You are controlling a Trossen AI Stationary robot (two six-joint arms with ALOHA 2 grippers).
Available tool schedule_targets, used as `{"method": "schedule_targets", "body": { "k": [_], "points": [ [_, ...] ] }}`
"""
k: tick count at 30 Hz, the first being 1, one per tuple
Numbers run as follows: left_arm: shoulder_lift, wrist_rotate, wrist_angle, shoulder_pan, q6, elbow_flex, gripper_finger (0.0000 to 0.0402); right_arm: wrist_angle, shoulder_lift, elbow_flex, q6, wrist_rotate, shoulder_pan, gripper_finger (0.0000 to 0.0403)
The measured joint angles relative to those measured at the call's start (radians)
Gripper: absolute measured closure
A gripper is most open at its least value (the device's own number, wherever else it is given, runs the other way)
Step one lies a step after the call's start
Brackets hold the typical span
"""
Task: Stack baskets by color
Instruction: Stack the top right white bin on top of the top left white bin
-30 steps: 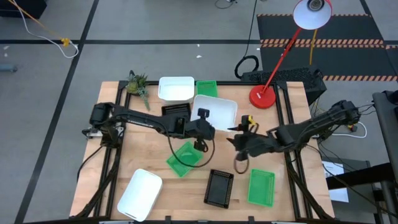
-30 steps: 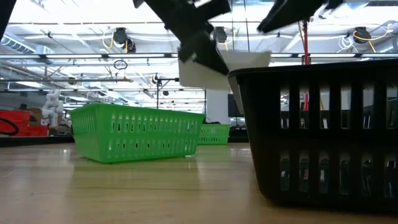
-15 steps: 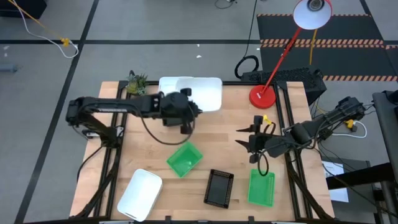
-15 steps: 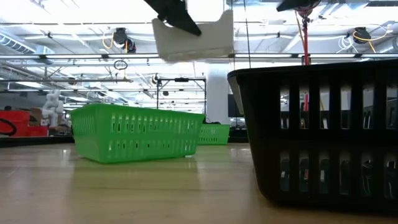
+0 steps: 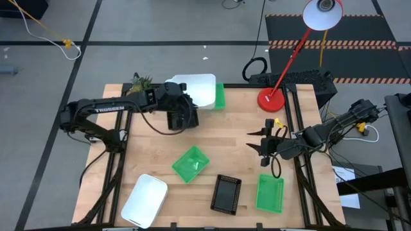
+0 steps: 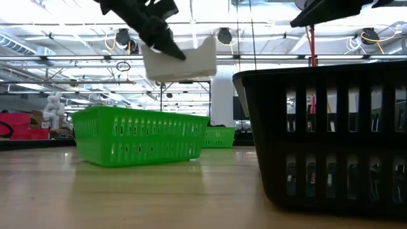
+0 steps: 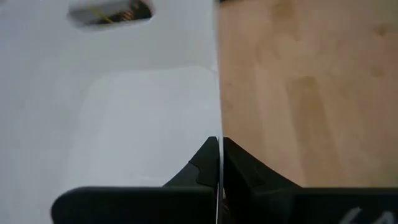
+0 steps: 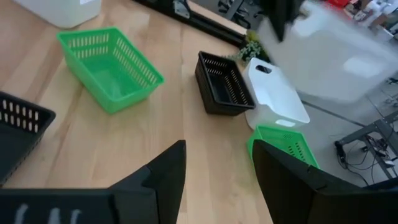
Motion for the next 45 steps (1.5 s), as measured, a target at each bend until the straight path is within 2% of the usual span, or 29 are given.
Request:
{"method": "schedule_targets", "body": {
  "k": [13, 19, 30, 37, 45],
  "points": [
    [0.000, 0.155, -0.026, 0.154, 0.045, -0.027, 0.0396, 0.000, -0.004, 0.000, -0.001, -0.003, 0.000, 0.0225],
    [0.000, 0.169, -0.033, 0.207, 0.072, -0.027, 0.0394, 0.000, -0.004, 0.000, 0.000, -0.003, 0.000, 0.0225],
    [0.014, 0.255, -0.075, 0.311, 0.121, -0.030, 0.0397, -0.001, -0.004, 0.000, 0.000, -0.003, 0.000, 0.0225],
    [0.013, 0.257, 0.059, 0.348, 0.134, -0.164, 0.0396, 0.000, -0.004, 0.000, 0.001, -0.003, 0.000, 0.0225],
    [0.013, 0.256, 0.111, 0.377, 0.194, -0.218, 0.0390, 0.001, -0.004, 0.001, -0.001, -0.003, 0.000, 0.0225]
  ]
}}
